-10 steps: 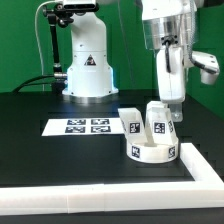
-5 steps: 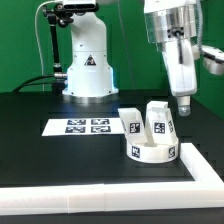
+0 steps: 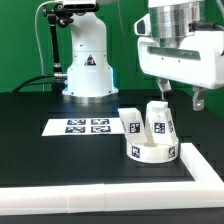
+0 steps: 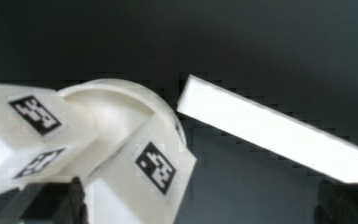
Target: Assemble stool
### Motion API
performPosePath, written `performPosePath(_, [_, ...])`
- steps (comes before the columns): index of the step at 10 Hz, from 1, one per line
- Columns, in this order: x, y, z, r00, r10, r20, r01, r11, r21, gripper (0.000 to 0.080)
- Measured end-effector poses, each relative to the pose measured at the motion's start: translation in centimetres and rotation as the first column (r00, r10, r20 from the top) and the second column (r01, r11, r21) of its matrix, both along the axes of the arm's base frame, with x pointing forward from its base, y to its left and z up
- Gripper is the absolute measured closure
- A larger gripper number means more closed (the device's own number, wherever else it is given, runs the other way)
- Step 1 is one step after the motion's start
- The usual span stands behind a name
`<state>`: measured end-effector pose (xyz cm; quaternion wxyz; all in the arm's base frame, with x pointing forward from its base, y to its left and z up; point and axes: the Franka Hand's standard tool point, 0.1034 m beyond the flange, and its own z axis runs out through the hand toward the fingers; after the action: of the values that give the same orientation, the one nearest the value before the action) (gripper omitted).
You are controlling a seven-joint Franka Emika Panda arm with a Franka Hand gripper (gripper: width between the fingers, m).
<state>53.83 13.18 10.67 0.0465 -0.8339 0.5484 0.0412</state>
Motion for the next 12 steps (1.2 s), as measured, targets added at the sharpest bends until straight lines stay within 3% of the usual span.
performPosePath(5, [-0.1,-0.1,0.0,0.94,0.339,0.031,-0.339,0.941,-0.019,0.015])
performPosePath(6, [-0.1,-0.2,0.0,0.874,0.484,0.032,-0.483,0.875,-0.043,0.015])
performPosePath(8, [0.1,-0.8,0.1,0.76,0.648,0.049,-0.646,0.761,-0.048,0.015])
performPosePath(9, [0.2,-1.1,0.2,0.651,0.757,0.055,-0.755,0.653,-0.056,0.015])
performPosePath(12, [0.3,-1.4,0.2,0.499,0.865,0.058,-0.862,0.502,-0.072,0.015])
